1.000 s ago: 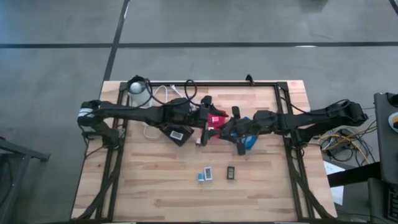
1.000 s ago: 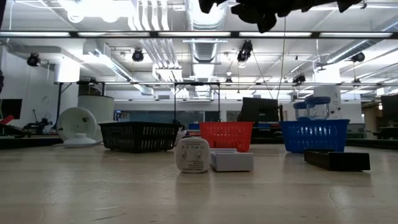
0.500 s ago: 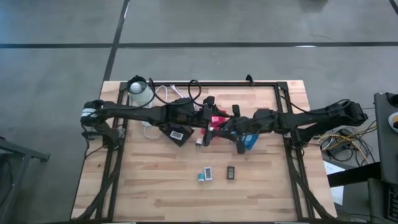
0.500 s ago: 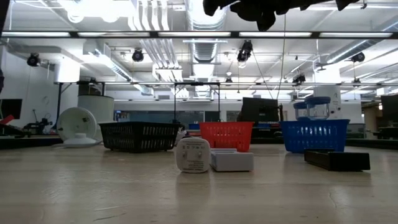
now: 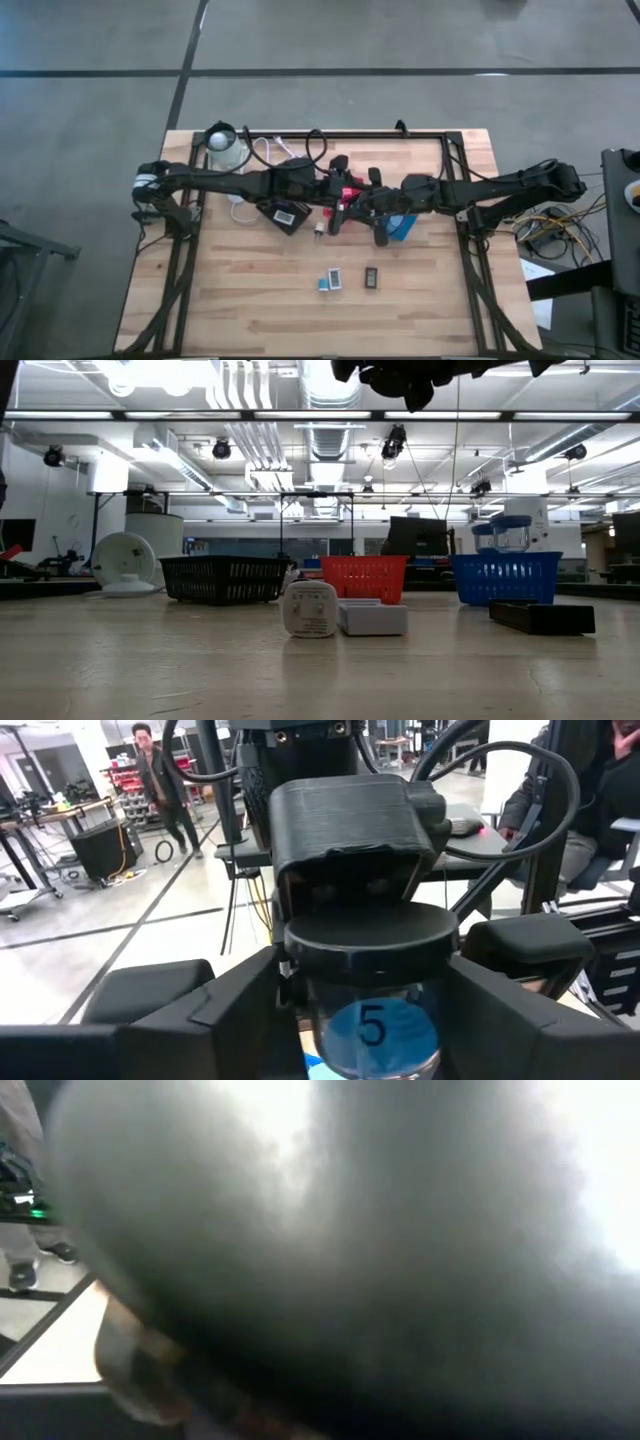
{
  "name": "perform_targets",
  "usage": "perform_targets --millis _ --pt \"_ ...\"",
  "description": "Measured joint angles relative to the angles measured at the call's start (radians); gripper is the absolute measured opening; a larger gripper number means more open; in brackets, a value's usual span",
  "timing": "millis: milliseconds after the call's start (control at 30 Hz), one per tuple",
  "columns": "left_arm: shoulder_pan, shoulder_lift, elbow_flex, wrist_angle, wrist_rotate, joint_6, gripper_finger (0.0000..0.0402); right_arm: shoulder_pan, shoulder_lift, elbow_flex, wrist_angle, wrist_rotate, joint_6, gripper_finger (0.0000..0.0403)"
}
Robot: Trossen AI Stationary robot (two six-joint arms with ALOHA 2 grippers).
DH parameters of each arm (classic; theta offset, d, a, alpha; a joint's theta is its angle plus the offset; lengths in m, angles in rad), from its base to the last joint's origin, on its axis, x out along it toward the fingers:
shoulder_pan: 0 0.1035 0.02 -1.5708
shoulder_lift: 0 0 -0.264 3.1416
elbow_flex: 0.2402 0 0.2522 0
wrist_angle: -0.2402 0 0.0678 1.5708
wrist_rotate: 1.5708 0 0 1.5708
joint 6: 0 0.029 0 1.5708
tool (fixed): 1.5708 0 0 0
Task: Pick & Place Office items
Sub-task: Put the black hourglass into the blue basket
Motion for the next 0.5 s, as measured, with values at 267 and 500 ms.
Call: perform_targets --millis 267,500 --pt "0.000 0.006 0.000 -0.006 0.010 -0.015 0.0183 0.000 -0.008 0.001 -0.005 0.027 -0.004 0.0164" --pt "0.001 0.008 0.002 -0.008 0.019 0.004 0.0194 0.000 -0.008 0.001 -0.010 0.026 -0.004 0.0170"
